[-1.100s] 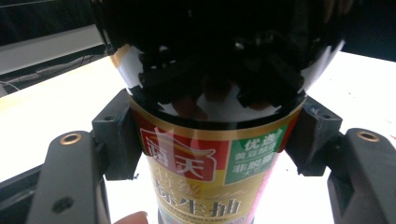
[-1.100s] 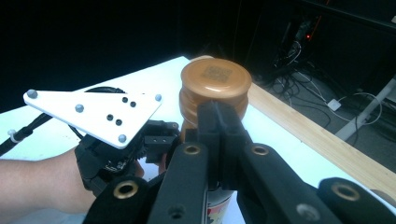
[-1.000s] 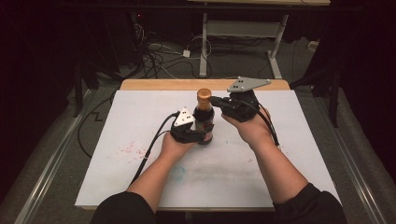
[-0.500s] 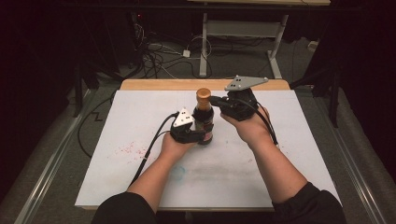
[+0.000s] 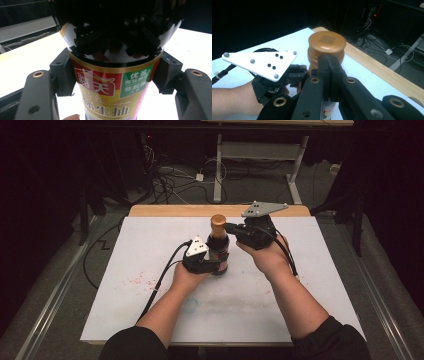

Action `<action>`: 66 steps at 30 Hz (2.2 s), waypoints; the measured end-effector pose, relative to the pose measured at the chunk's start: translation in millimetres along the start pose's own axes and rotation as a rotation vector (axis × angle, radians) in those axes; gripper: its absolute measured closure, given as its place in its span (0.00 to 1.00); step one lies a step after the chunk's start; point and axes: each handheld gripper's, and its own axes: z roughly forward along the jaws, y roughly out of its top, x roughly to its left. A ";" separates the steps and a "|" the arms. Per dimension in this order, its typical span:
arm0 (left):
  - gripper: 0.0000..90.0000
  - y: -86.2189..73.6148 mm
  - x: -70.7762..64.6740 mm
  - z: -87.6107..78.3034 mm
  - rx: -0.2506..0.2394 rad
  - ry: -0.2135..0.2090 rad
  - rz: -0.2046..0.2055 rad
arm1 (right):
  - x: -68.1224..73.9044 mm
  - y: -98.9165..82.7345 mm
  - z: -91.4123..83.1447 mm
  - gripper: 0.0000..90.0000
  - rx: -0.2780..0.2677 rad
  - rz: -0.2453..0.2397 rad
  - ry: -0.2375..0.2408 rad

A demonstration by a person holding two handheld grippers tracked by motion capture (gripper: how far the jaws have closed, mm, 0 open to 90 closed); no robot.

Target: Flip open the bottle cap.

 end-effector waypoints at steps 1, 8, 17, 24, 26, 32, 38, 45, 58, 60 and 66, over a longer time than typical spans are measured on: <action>0.33 -0.1 0.0 0.0 0.000 0.000 0.002 | 0.2 0.0 0.1 1.00 0.000 0.001 0.001; 0.33 -1.2 -0.3 -0.3 -0.003 -0.001 0.010 | -0.1 0.2 -0.9 1.00 0.004 0.009 0.007; 0.33 -1.4 -0.1 -0.1 -0.007 -0.002 0.009 | 1.3 0.0 -0.6 1.00 0.003 0.005 -0.007; 0.33 -1.4 -0.4 -0.3 -0.006 -0.003 0.010 | 2.0 1.1 -1.2 1.00 0.012 0.005 -0.007; 0.34 -1.5 0.6 -0.6 -0.008 -0.008 0.008 | 2.7 2.2 -0.8 1.00 0.018 0.003 -0.015; 0.34 -2.3 0.0 -0.7 -0.012 -0.007 0.013 | 3.9 1.9 -1.0 1.00 0.015 0.003 -0.018; 0.34 -2.6 1.7 -0.7 -0.016 -0.022 0.010 | 4.1 3.3 -0.1 1.00 0.012 0.004 -0.028; 0.33 -1.2 1.0 -0.3 -0.003 -0.018 0.008 | 12.0 34.4 -29.3 1.00 -0.136 -0.024 -0.030; 0.32 -1.8 0.9 0.2 -0.005 -0.017 0.008 | -4.1 -5.9 -13.1 1.00 -0.005 0.017 0.006; 0.32 -1.6 1.2 0.4 -0.006 -0.017 0.004 | -4.1 -5.2 -9.5 1.00 0.004 0.018 0.012; 0.32 -1.8 0.7 0.0 -0.003 -0.017 0.010 | -3.0 -2.0 -4.7 1.00 0.021 0.008 0.016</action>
